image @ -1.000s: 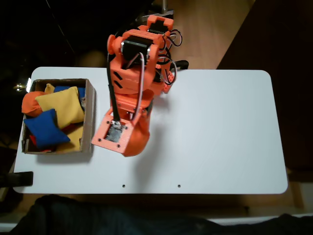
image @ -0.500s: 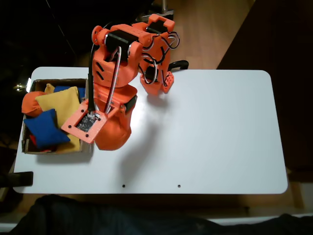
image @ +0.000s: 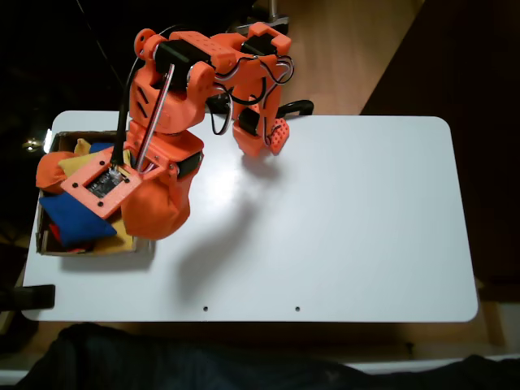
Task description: Grasp a bag and put it in the box.
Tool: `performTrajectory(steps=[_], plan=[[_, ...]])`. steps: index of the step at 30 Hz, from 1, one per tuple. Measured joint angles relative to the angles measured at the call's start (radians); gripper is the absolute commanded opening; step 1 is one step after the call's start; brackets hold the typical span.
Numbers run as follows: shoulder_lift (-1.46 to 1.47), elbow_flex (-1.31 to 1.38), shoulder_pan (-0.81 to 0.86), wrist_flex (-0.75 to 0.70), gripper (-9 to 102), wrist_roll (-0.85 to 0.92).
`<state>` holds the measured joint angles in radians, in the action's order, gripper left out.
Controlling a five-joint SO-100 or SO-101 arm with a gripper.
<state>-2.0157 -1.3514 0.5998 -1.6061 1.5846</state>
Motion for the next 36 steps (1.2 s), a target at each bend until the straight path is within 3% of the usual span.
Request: performTrajectory(steps=[36], plan=[[0.158,-0.002,0.324,0.212,3,0.026]])
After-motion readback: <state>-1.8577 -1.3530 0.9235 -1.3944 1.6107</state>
